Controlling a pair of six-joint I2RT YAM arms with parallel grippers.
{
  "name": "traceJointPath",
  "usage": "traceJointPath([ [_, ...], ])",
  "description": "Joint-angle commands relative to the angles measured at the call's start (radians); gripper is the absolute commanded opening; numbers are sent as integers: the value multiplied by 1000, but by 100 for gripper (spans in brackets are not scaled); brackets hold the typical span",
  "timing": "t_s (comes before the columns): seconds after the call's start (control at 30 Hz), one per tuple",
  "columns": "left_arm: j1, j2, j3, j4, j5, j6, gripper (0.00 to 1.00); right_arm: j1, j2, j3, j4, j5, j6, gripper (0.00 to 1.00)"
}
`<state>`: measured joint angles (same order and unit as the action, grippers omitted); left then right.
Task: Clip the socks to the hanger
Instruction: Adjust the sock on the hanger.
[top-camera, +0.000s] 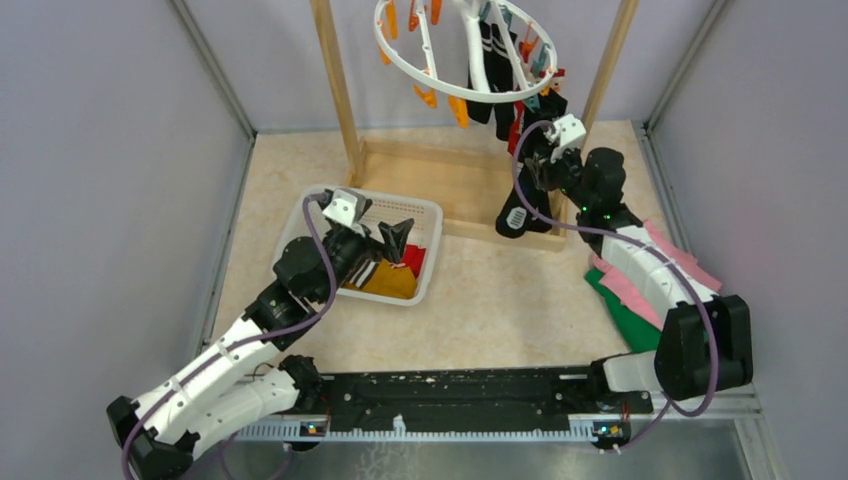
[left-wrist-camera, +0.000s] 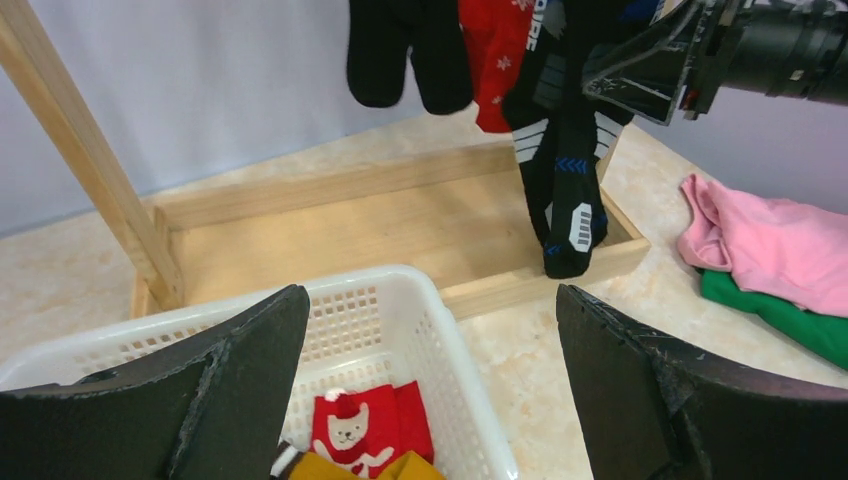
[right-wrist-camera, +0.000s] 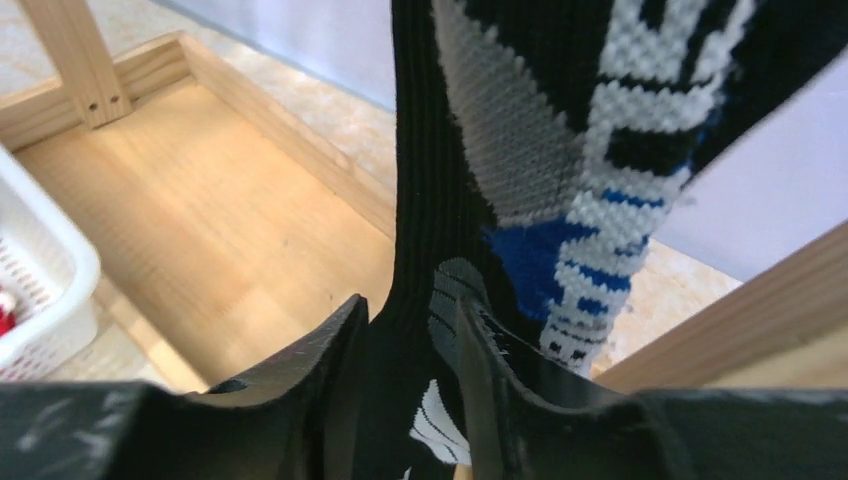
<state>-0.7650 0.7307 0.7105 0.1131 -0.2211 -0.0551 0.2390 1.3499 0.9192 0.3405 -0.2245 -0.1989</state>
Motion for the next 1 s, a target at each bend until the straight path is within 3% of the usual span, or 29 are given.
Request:
traceJointPath([
  [0.0, 6, 37, 108, -91, 43, -104, 99, -43, -138, 70, -222, -210, -45, 43],
  [0.1, 7, 42, 145, -108, 69, -151, 99, -66, -232, 65, -367, -317, -87, 61],
  [0.2, 8, 41, 194, -109, 94, -198, 99, -101, -305, 90, -543, -416, -73, 95],
  [0.23, 9, 42, 211, -122, 102, -208, 99, -117, -322, 109, -599, -439, -54, 98],
  [0.37, 9, 50, 287, -152, 110, -222, 99, -205, -334, 242, -809, -422, 58, 99],
  [0.5, 9, 84, 378, -200, 122, -216, 99, -228, -296, 392, -926, -108, 241, 99],
  [0.57, 9, 106, 430, -246, 135, -217, 99, -228, -284, 453, -965, -22, 275, 99],
  [0.73, 9, 131, 523, -349, 159, -236, 99, -228, -351, 496, -938, -2, 314, 99],
  [0.97, 9, 103, 512, -379, 170, -257, 99, -228, -431, 484, -928, 47, 340, 99],
])
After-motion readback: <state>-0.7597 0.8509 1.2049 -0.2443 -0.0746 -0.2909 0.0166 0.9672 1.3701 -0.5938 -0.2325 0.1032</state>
